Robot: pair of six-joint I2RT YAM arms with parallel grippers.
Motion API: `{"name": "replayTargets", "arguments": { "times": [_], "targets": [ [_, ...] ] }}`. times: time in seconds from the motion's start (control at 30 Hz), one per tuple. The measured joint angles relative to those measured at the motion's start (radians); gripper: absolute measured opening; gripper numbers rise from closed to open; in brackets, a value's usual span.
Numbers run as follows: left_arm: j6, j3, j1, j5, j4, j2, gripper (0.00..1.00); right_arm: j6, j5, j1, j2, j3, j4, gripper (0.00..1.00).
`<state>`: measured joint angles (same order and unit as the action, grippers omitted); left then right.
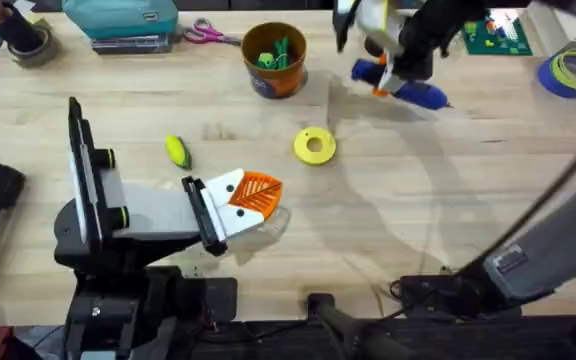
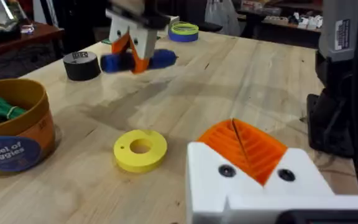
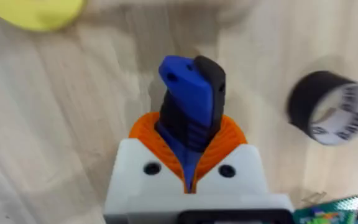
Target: Pick up the gripper from the table and insert it into the empty holder that is missing its gripper. Then pick up a screw, insert it into the mounting hole, and use the screwdriver to tighten it. Finally, clean up the table by picking up the vegetable and placing it into the bucket.
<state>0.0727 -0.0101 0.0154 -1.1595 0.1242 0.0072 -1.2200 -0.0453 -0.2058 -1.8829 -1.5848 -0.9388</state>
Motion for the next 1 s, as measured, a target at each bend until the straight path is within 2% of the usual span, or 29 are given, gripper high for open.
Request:
{"name": "replayTargets", "arguments": {
  "times": [0.2,0.23,0.27,0.3,0.33,0.43,0.57,0.63,0.7,0.87,1.0],
  "targets": [
    [0.0,0.0,0.0,0.0,0.0,0.0,0.004,-0.061,0.087,0.006,-0.121,0.0,0.013,0.024],
    [0.0,0.0,0.0,0.0,0.0,0.0,0.004,-0.062,0.094,0.006,-0.128,0.0,0.016,0.068],
    [0.0,0.0,0.0,0.0,0.0,0.0,0.004,-0.075,0.118,0.006,-0.127,0.0,0.026,0.809],
    [0.0,0.0,0.0,0.0,0.0,0.0,0.004,-0.078,0.122,0.006,-0.124,0.0,0.024,0.944],
    [0.0,0.0,0.0,0.0,0.0,0.0,0.004,-0.078,0.127,0.006,-0.12,0.0,0.022,0.982],
    [0.003,0.0,0.0,0.0,0.0,0.0,0.029,-0.07,0.14,0.001,-0.105,0.0,-0.011,0.995],
    [0.005,0.0,0.0,0.0,0.0,0.0,0.662,-0.04,0.153,-0.017,-0.043,0.0,-0.038,0.996],
    [0.002,0.0,0.0,0.0,0.0,0.0,0.938,-0.006,0.154,-0.032,0.007,0.0,-0.038,0.996],
    [0.003,0.0,0.0,0.0,0.0,0.0,0.983,0.036,0.154,-0.045,0.07,0.0,-0.037,0.996],
    [0.003,0.0,0.0,0.019,-0.005,0.0,0.985,0.22,0.145,-0.078,0.244,0.0,0.014,0.996],
    [-0.056,0.001,0.0,0.128,-0.035,0.0,0.985,0.447,0.138,-0.099,0.363,0.0,0.053,0.996]
  ]
}}
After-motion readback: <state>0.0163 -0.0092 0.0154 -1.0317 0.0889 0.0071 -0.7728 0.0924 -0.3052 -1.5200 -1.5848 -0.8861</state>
